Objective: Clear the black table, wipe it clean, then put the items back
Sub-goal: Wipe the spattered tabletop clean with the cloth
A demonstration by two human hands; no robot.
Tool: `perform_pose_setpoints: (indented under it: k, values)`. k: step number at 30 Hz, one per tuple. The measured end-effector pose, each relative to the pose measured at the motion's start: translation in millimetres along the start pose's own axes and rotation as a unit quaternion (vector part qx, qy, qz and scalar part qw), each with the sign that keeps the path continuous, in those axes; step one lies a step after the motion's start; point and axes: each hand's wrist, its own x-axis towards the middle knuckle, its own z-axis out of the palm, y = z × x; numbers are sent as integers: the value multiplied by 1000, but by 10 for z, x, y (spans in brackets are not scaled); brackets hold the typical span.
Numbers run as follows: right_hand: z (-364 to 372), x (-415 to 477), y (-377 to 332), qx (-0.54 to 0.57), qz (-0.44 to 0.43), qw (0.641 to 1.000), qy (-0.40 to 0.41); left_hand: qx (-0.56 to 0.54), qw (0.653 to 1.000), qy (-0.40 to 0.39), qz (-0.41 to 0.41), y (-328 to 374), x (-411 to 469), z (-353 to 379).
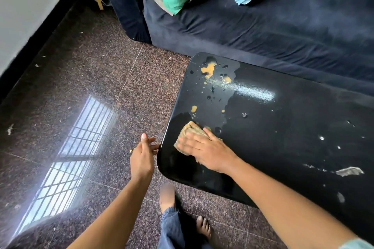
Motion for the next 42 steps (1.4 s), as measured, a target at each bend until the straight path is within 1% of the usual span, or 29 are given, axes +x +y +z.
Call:
perform_pose_setpoints:
  k: [2, 3, 6, 7, 8, 10, 11, 13, 15, 16, 17, 18, 19, 20, 21, 23, 24, 25, 27, 29, 31, 34, 35, 37, 39, 40, 42]
  values:
    - [26, -52, -77, 14, 11, 1000, -7, 2, 1000, 3, 6, 21, -62, 7]
    - [56, -114, -132, 16, -7, 1000, -19, 8, 1000, 3, 11, 21, -80, 15]
    - [110, -296, -148, 14, -115, 992, -43, 51, 998, 0, 24, -9, -102, 21]
    - [93, -297, -79, 16, -129, 991, -36, 69, 997, -3, 31, -25, -91, 19]
    - [66, -264, -4, 23, -121, 992, -25, 86, 996, -5, 37, -27, -84, 14]
    - [3, -144, 116, 49, -60, 997, -10, 131, 990, -17, 49, -9, -76, -4]
    - [-19, -88, 153, 61, -28, 998, -21, 153, 987, -20, 52, -5, -81, -13]
    - [-22, -35, 139, 77, 6, 996, -51, 179, 982, -23, 52, 21, -103, -32]
    - [-51, -80, 85, 131, 51, 989, -42, 188, 980, -29, 52, 27, -135, -37]
    - [-99, -112, 70, 169, 97, 981, -6, 191, 979, -33, 56, 29, -136, -33]
    - [-130, -148, 70, 191, 148, 969, 49, 195, 978, -38, 62, 16, -126, -32]
    - [-151, -175, 82, 192, 186, 958, 104, 203, 976, -43, 71, 3, -116, -27]
    - [-164, -189, 92, 177, 200, 954, 138, 213, 973, -45, 79, -16, -105, -17]
    - [-158, -180, 92, 156, 178, 960, 147, 227, 969, -46, 90, -27, -98, -9]
    - [-133, -152, 72, 125, 124, 975, 132, 244, 963, -47, 102, -42, -94, -5]
    - [-59, -65, 23, 54, 8, 996, 64, 269, 955, -44, 121, -62, -80, 2]
    - [-9, -35, 26, 36, -18, 999, 28, 273, 953, -41, 125, -72, -77, 12]
    - [27, -7, 62, 26, -28, 999, 7, 273, 953, -39, 128, -77, -74, 17]
    - [61, 18, 182, 4, -43, 999, -8, 271, 952, -38, 135, -88, -74, 32]
    - [24, 92, 344, 5, -56, 998, -28, 269, 953, -39, 136, -99, -53, 34]
    - [-44, 182, 433, 21, -30, 998, -50, 269, 953, -42, 135, -107, -37, 27]
    - [-63, 201, 322, 48, 19, 998, -39, 271, 953, -44, 130, -103, -30, 27]
    - [-40, 156, 257, 60, 14, 997, -41, 273, 952, -45, 127, -108, -39, 28]
    - [-6, 85, 206, 73, -29, 995, -56, 276, 952, -46, 123, -97, -23, 23]
    - [-5, 91, 309, 72, -71, 993, -53, 272, 953, -54, 118, -80, 7, 17]
    - [-19, 128, 391, 64, -79, 993, -52, 272, 954, -61, 115, -75, 18, 9]
    - [-88, 255, 576, 48, -40, 997, -51, 271, 953, -72, 114, -54, 48, -4]
